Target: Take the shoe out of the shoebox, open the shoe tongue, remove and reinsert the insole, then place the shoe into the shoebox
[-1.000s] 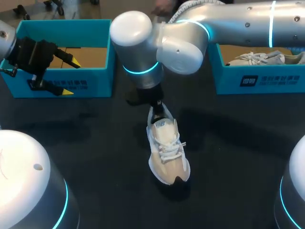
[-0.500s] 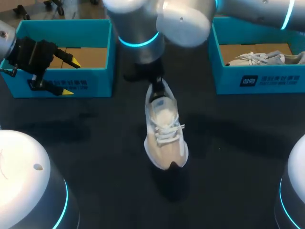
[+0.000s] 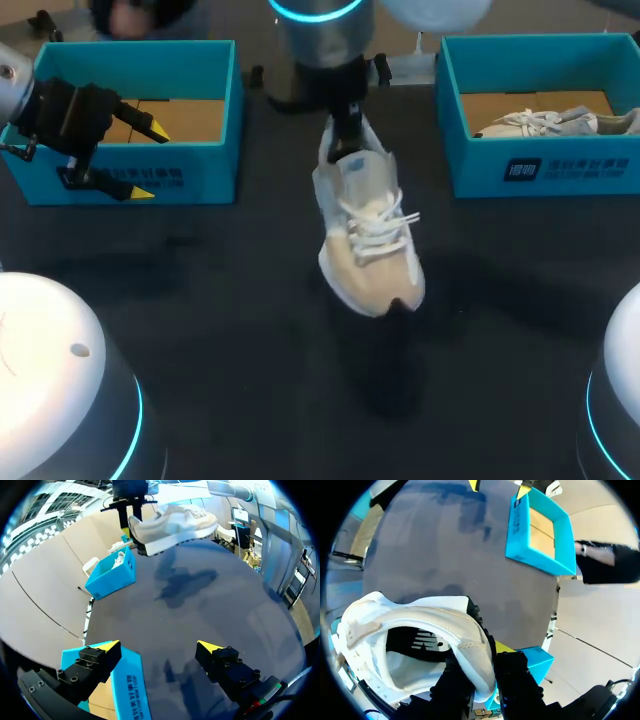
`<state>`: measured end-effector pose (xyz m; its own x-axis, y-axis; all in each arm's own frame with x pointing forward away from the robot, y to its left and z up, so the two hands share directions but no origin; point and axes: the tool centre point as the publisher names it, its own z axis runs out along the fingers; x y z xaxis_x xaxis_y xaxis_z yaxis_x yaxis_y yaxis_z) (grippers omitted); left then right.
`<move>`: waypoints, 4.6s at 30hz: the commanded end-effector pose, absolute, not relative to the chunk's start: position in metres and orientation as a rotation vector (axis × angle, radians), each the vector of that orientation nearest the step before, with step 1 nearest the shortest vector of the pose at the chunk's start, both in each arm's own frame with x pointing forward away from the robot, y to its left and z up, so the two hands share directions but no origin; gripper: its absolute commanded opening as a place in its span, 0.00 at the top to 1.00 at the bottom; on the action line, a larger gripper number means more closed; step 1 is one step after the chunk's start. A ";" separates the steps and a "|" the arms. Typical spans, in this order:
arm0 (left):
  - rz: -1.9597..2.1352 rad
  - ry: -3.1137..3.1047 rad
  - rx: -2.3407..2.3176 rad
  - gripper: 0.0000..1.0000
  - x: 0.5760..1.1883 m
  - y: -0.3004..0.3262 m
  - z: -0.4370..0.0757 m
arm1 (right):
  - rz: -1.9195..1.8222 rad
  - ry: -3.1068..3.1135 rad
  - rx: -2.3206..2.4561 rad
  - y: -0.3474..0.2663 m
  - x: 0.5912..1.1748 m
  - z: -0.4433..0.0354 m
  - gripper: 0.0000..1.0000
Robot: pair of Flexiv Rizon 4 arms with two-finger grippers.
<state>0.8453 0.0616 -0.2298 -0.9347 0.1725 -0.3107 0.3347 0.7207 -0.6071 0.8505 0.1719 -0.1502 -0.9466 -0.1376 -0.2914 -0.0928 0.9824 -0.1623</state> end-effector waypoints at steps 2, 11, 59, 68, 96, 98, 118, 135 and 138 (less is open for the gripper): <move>-1.013 2.697 0.405 0.00 0.845 0.062 -0.229 | -0.216 2.827 -0.180 0.166 0.851 -0.134 1.00; -1.013 2.697 0.405 0.00 0.845 0.062 -0.229 | -0.217 2.800 -0.125 0.168 0.851 -0.129 1.00; -1.013 2.697 0.405 0.00 0.845 0.062 -0.229 | -0.406 2.844 -0.240 -0.080 1.044 -0.129 1.00; -1.013 2.697 0.405 0.00 0.845 0.062 -0.229 | -0.412 2.832 -0.280 -0.098 1.055 -0.128 1.00; -1.013 2.697 0.405 0.00 0.845 0.062 -0.229 | -0.365 2.870 -0.152 -0.150 1.135 -0.150 1.00; -1.013 2.697 0.405 0.00 0.845 0.062 -0.229 | -0.360 2.865 -0.145 -0.161 1.149 -0.152 1.00; -1.013 2.697 0.405 0.00 0.845 0.062 -0.229 | -0.436 2.882 0.191 -0.282 1.205 -0.160 1.00; -1.013 2.697 0.405 0.00 0.845 0.062 -0.229 | -0.296 2.560 1.182 -0.293 1.191 -0.155 1.00; -1.013 2.697 0.405 0.00 0.845 0.062 -0.229 | -0.283 2.468 1.397 -0.299 1.187 -0.159 1.00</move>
